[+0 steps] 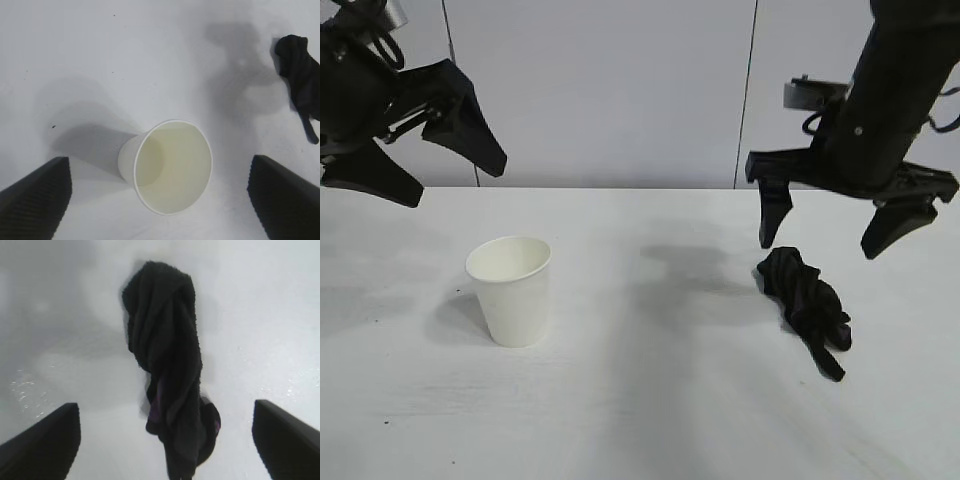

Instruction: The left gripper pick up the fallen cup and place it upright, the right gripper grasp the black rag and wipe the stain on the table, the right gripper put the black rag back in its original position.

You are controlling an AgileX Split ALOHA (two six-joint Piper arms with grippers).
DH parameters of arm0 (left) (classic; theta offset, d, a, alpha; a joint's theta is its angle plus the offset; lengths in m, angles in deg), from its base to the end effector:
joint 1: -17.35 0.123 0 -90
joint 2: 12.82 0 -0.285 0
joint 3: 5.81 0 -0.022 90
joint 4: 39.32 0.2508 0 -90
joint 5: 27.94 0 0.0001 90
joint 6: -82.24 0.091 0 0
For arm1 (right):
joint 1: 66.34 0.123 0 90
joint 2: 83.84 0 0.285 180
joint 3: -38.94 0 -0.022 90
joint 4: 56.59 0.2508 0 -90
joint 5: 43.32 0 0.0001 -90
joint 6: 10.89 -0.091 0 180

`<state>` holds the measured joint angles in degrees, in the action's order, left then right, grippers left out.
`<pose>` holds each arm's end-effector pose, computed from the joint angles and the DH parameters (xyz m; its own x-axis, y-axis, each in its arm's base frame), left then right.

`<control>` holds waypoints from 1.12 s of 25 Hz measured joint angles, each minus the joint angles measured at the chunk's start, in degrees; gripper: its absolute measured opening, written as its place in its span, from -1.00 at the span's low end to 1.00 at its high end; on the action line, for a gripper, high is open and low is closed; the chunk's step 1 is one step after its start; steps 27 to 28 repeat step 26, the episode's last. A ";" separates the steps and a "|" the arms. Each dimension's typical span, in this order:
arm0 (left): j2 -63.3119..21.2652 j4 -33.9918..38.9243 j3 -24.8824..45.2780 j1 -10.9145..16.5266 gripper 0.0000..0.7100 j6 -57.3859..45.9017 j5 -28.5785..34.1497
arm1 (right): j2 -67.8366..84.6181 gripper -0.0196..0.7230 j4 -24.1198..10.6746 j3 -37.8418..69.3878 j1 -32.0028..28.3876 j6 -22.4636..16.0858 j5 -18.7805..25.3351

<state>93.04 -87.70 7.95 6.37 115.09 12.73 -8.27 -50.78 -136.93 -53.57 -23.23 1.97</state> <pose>0.3324 -0.1097 0.2240 -0.8914 0.0547 -0.4498 0.2944 0.8246 -0.4831 0.3456 0.0851 0.2586 -0.9098 0.0831 -0.4067 0.0061 0.9823 0.1872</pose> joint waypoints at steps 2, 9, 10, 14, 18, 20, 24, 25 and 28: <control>0.00 -0.02 0.00 0.00 0.94 -0.15 1.05 | 0.25 0.92 2.13 0.00 0.00 1.16 0.00; 0.00 -0.02 0.00 0.00 0.94 -0.25 1.34 | 0.25 0.92 3.24 0.00 0.00 2.21 -0.11; 0.00 -0.02 0.00 0.00 0.94 -0.25 1.34 | 0.25 0.92 3.24 0.00 0.00 2.28 -0.18; 0.00 -0.02 0.00 0.00 0.94 -0.25 1.34 | 0.25 0.92 3.26 0.00 0.00 2.34 -0.18; 0.00 -0.02 0.00 0.00 0.94 -0.25 1.34 | 0.25 0.92 3.26 0.00 0.00 2.39 -0.18; 0.00 -0.02 0.00 0.00 0.94 -0.25 1.34 | 0.25 0.92 3.26 0.00 0.00 2.39 -0.24; 0.00 -0.02 0.00 0.00 0.94 -0.31 1.34 | 0.25 0.92 3.26 0.00 0.00 2.39 -0.24; 0.00 -0.02 0.00 0.00 0.94 -0.31 1.34 | 0.25 0.92 3.31 0.00 0.00 2.39 -0.24; 0.00 -0.02 0.00 0.00 0.94 -0.37 1.34 | 0.25 0.92 3.31 0.00 0.00 2.39 -0.24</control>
